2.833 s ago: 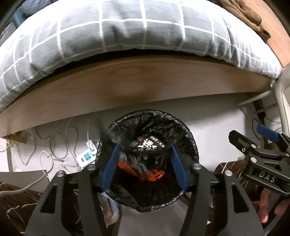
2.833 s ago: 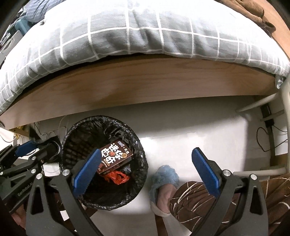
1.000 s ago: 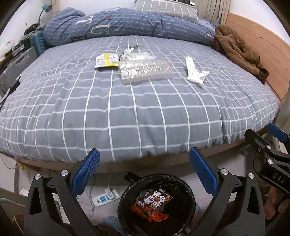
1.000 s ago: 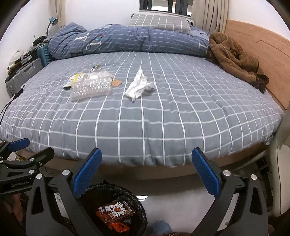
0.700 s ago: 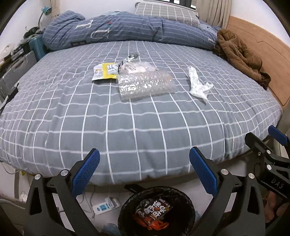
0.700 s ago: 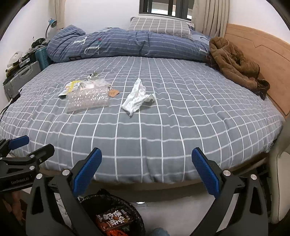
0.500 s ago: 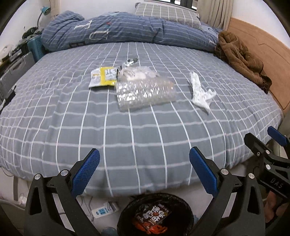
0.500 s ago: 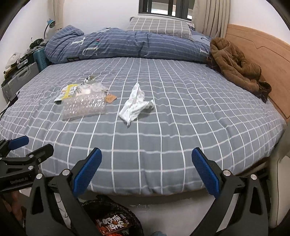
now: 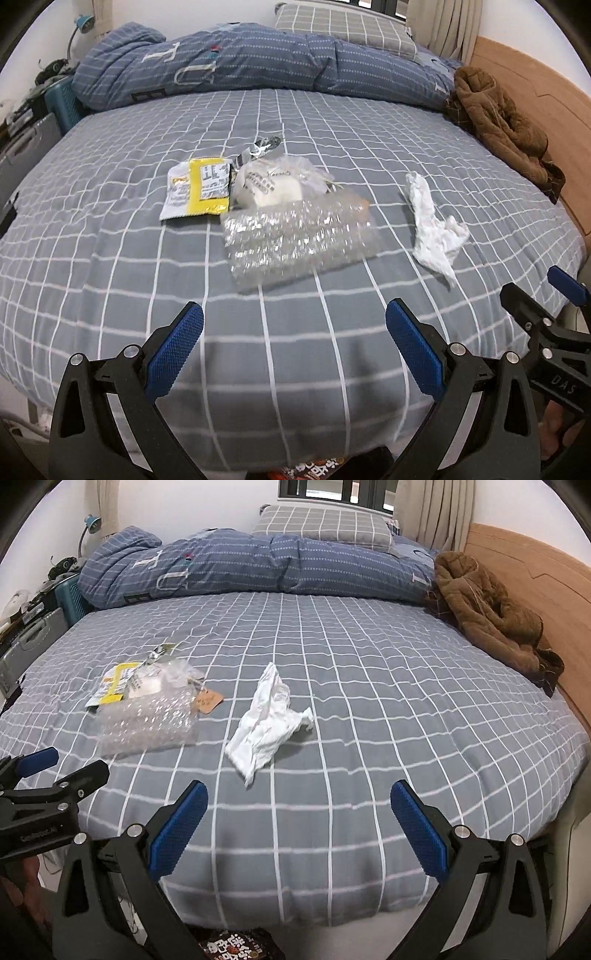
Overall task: Collect trash
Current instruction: 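Raise both open tools back toward the remaining trash on the bed, then grasp the white tissue with the right tool while the left tool grasps the bubble wrap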
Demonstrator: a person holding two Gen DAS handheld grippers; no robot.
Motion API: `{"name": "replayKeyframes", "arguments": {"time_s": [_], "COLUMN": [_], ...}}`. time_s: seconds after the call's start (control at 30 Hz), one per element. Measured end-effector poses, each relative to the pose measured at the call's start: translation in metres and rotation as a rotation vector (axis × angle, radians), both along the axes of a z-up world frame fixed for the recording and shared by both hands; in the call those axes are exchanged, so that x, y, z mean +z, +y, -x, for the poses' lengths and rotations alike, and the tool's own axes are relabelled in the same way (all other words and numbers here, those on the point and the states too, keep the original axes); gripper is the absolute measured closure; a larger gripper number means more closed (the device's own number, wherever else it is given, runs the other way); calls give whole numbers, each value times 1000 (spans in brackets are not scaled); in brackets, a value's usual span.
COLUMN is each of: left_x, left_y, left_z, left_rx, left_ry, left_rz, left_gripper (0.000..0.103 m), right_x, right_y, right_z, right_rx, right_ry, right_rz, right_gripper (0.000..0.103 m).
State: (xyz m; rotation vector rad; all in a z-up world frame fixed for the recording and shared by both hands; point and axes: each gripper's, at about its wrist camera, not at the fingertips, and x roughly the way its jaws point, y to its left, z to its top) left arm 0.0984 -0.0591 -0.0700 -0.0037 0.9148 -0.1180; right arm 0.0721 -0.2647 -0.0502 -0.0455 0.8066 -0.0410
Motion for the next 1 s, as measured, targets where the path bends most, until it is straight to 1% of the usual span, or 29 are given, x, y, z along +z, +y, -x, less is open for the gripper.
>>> {"name": "replayKeyframes", "arguments": {"time_s": [0.13, 0.2, 0.33, 0.5, 0.67, 0.87, 0.93, 1.0], "left_x": [-8, -11, -17, -23, -30, -37, -41, -45], "left_y": [-3, -5, -10, -12, -13, -16, -16, -16], "left_z": [-21, -31, -51, -69, -85, -98, -102, -104], "left_rx": [-5, -7, -9, 1, 6, 4, 3, 0], "left_ry": [18, 26, 39, 50, 59, 54, 59, 67], "left_rz": [0, 0, 8, 18, 10, -17, -33, -40], "left_gripper": [6, 6, 6, 6, 6, 7, 10, 16], "right_x": [-4, -7, -13, -21, -30, -46, -52, -57], "right_y": [-5, -5, -5, -5, -5, -4, -2, -1], "right_z": [-21, -33, -55, -79, -100, -118, -123, -126], "right_rx": [-9, -12, -14, -13, -7, 6, 9, 12], "right_ry": [19, 28, 44, 65, 96, 150, 171, 191], "right_rz": [-15, -15, -14, -23, -38, -73, -78, -85], "right_gripper": [8, 10, 11, 12, 15, 24, 27, 32]}}
